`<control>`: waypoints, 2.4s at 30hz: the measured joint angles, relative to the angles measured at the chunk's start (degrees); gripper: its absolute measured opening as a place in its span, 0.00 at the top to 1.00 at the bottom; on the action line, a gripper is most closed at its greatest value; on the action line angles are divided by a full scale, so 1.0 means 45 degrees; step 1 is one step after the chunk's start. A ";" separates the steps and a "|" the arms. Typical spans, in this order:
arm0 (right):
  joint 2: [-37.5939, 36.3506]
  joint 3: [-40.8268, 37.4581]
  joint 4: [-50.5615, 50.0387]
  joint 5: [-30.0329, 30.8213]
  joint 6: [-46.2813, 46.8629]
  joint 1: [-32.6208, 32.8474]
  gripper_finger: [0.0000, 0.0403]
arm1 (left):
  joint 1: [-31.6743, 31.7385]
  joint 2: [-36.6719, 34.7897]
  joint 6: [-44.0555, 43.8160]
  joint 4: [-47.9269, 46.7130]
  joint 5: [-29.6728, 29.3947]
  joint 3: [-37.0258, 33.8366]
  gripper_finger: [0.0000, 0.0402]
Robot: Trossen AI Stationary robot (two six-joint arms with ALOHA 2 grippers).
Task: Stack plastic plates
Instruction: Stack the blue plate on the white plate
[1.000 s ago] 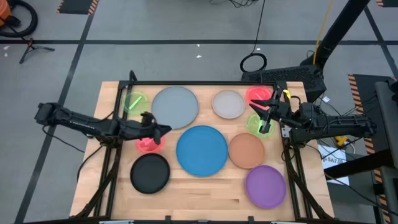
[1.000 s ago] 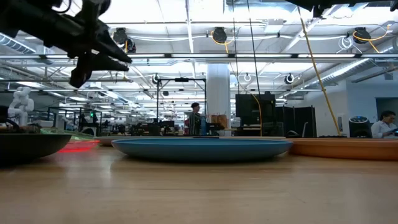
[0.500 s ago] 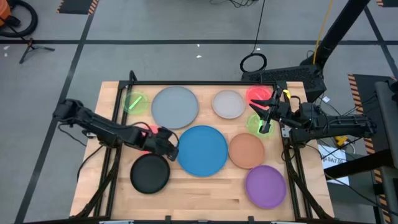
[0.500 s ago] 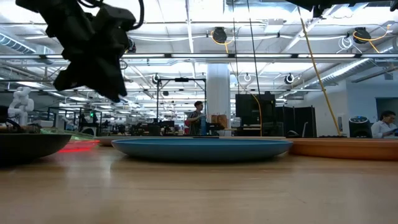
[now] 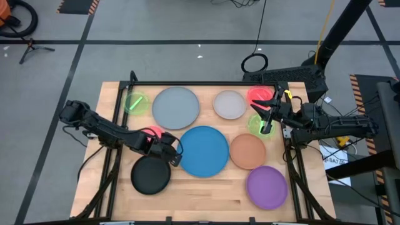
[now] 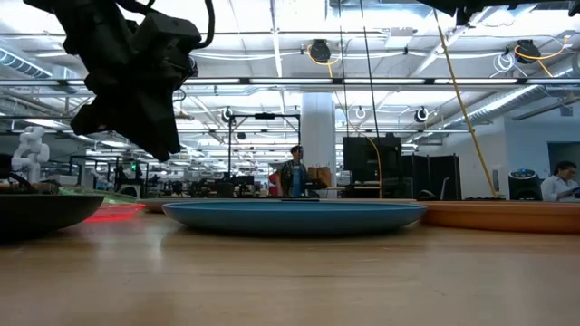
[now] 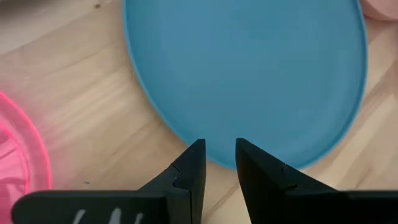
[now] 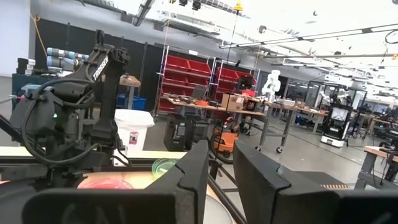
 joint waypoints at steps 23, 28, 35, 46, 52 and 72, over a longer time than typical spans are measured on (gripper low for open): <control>0.0005 0.0000 -0.0063 0.0000 -0.0023 0.0000 0.83 | 0.0470 0.0000 0.1038 -0.0799 -0.0057 -0.0010 0.83; 0.0008 0.0000 -0.0063 0.0000 -0.0044 0.0000 0.83 | 0.0755 -0.0004 0.1134 -0.0798 -0.0058 -0.0010 0.98; 0.0004 0.0000 -0.0068 0.0000 -0.0049 0.0002 0.83 | 0.0963 -0.0005 0.0105 -0.0764 -0.0577 -0.0010 0.94; 0.0004 0.0000 -0.0073 0.0000 -0.0092 0.0005 0.83 | 0.1514 0.0179 0.0466 -0.0658 -0.0683 -0.0015 0.59; 0.0022 0.0000 -0.0078 0.0000 -0.0102 0.0003 0.83 | 0.1975 0.1079 0.0536 -0.0294 -0.0698 -0.0018 0.50; 0.0167 -0.0005 -0.0115 0.0034 -0.0390 0.0000 0.83 | 0.2075 0.3157 0.1055 0.1565 -0.1322 0.0102 0.50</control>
